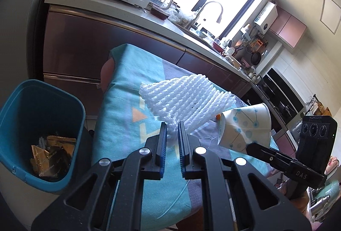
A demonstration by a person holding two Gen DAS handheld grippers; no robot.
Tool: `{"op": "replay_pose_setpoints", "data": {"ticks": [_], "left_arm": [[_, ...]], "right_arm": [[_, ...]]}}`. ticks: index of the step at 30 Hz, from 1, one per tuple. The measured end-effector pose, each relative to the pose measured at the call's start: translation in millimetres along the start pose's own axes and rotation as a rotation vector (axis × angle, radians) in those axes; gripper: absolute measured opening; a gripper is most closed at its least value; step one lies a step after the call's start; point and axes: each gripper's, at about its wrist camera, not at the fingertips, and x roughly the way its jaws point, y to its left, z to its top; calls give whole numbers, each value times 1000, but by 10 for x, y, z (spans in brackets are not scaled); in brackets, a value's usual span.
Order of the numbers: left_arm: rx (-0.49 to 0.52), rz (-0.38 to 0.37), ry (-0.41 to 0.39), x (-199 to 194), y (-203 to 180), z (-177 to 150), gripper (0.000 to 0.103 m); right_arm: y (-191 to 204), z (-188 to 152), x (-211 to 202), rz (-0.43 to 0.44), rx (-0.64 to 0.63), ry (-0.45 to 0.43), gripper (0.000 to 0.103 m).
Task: Collect trash
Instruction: 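Carry the foam net and paper cup over to the teal bin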
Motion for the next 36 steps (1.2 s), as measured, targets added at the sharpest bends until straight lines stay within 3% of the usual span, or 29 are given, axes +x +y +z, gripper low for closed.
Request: {"op": "replay_pose_setpoints", "data": {"ticks": [10,24,36], "left_arm": [[49,-51,14,169,-292,135,11],[42,9,17,170,-418,70,11],[-49,172,-81,-437,103,-139,11]], "right_arm": [[-17,-60,-228,-40,23,-38,6],[-170,-42,-241,5,47,-35,6],[1,1,425,174,-15,103,6]]}}
